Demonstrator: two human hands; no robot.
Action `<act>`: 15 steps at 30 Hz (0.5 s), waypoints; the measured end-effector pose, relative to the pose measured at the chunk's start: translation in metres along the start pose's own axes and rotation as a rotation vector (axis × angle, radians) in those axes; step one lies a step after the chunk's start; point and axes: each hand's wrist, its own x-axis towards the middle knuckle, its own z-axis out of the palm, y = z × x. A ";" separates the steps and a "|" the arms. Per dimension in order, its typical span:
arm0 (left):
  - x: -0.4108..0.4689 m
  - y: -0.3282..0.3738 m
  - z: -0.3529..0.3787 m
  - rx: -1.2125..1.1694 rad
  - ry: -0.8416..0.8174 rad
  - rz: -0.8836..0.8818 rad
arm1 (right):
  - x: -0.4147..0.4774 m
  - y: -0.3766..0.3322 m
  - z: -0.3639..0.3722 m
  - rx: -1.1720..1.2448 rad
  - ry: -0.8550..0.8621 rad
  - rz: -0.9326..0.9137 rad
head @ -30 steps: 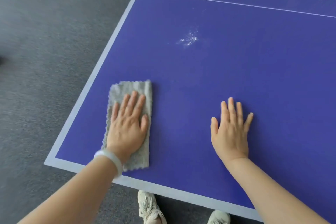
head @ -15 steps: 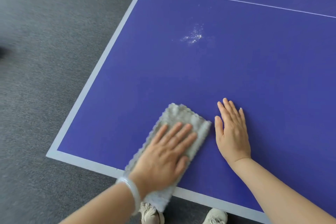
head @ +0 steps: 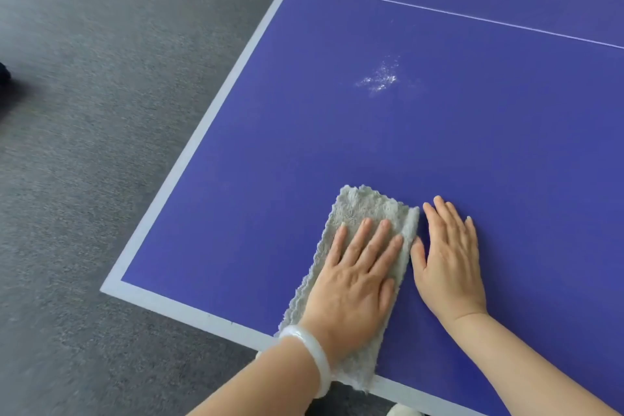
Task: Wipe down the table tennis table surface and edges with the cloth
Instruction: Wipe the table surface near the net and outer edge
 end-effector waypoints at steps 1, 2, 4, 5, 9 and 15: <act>-0.008 -0.015 -0.003 0.007 -0.013 0.044 | 0.001 0.000 0.000 -0.002 0.004 -0.005; -0.015 -0.036 -0.008 0.015 -0.010 0.040 | 0.001 0.001 -0.001 -0.003 0.009 -0.007; -0.027 -0.086 -0.022 0.039 0.020 -0.078 | -0.001 0.002 -0.002 -0.014 0.012 -0.019; -0.032 -0.111 -0.031 0.055 0.031 -0.176 | -0.002 0.002 -0.002 -0.034 0.012 -0.034; -0.037 -0.157 -0.048 0.061 0.064 -0.466 | -0.003 -0.005 -0.003 -0.191 0.025 -0.081; -0.035 -0.157 -0.042 0.046 0.062 -0.459 | 0.039 -0.092 0.008 -0.069 -0.007 -0.051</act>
